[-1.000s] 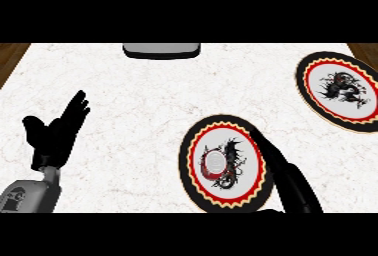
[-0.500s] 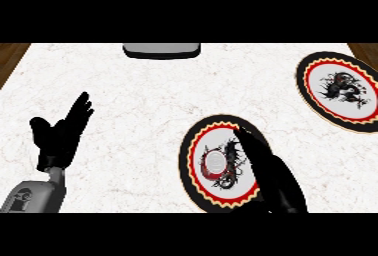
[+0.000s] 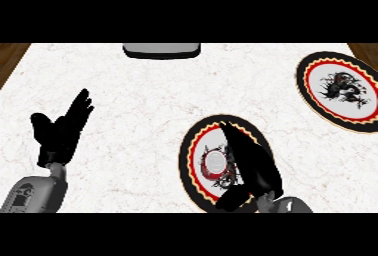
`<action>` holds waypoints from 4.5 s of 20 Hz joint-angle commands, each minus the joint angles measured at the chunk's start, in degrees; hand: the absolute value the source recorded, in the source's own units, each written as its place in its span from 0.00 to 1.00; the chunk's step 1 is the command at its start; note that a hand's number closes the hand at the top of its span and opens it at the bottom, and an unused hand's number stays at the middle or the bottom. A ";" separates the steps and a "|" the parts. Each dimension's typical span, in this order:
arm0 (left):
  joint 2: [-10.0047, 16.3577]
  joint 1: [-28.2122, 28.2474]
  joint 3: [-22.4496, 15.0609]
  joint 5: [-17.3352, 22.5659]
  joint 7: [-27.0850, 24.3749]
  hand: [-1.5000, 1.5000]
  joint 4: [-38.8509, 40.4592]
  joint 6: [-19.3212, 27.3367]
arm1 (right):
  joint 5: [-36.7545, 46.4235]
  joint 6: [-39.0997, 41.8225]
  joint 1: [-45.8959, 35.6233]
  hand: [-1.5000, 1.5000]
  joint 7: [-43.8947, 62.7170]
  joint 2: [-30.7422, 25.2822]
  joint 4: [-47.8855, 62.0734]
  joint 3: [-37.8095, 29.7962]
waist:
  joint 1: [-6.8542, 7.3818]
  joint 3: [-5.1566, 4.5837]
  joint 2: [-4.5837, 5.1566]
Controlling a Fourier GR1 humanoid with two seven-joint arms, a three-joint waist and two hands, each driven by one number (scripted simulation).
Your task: Pick the can from the plate and place it in the plate
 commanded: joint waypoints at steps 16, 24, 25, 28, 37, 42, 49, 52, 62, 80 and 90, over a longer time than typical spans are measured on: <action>-1.22 -1.79 4.13 -2.90 2.87 0.50 -0.05 -3.83 | 5.83 7.81 -3.86 1.00 -7.68 8.08 12.70 -0.66 | -0.05 0.01 0.02; -4.79 1.63 3.82 -4.90 0.31 0.50 -1.97 -4.25 | 7.78 2.45 -1.90 1.00 -11.45 8.74 14.08 -0.49 | -0.03 0.01 -0.01; -2.99 0.27 5.44 -3.29 6.78 0.50 -6.48 -4.23 | 10.38 2.01 -0.62 1.00 -14.10 8.75 14.75 -1.43 | -0.02 0.02 -0.04; -2.69 -2.03 6.22 -4.45 2.13 0.50 -0.66 -4.12 | 12.46 -4.86 -5.50 1.00 -8.11 8.77 14.04 1.29 | 0.01 0.01 0.02; -5.60 1.05 4.21 -5.38 0.42 0.50 -1.79 -3.88 | 12.54 -6.54 -17.68 1.00 -29.80 -3.02 26.13 -15.09 | 0.31 0.03 0.14; -5.08 2.36 4.03 -6.20 1.62 0.50 -2.61 -3.44 | 15.54 -14.58 -21.17 1.00 -26.16 -6.40 16.73 -21.09 | -0.37 0.02 -0.34; -2.52 2.61 6.97 -3.10 0.83 0.50 -1.98 -7.37 | 14.96 -19.79 -21.70 1.00 -22.61 -8.54 18.41 -31.23 | 0.10 0.00 0.04; -4.39 -2.57 6.30 -5.90 -0.79 0.50 3.80 -4.75 | 14.08 -21.86 -18.50 1.00 -22.03 -6.68 16.97 -32.35 | -0.48 -0.01 0.09; -4.68 -1.23 5.62 -6.08 0.82 0.50 -0.24 -5.66 | 4.92 -24.61 -27.37 1.00 -37.31 -17.52 43.46 -46.95 | 0.54 0.04 0.21; -6.18 -0.84 5.03 -6.75 -1.10 0.50 0.82 -6.04 | -0.30 -13.68 -34.66 0.00 -63.73 -29.13 79.04 -53.92 | 1.87 0.18 0.90; -6.98 1.73 3.81 -7.94 0.86 0.50 -2.52 -4.87 | -13.46 -7.33 -36.53 0.00 -79.55 -27.03 73.93 -62.93 | 0.71 0.09 0.04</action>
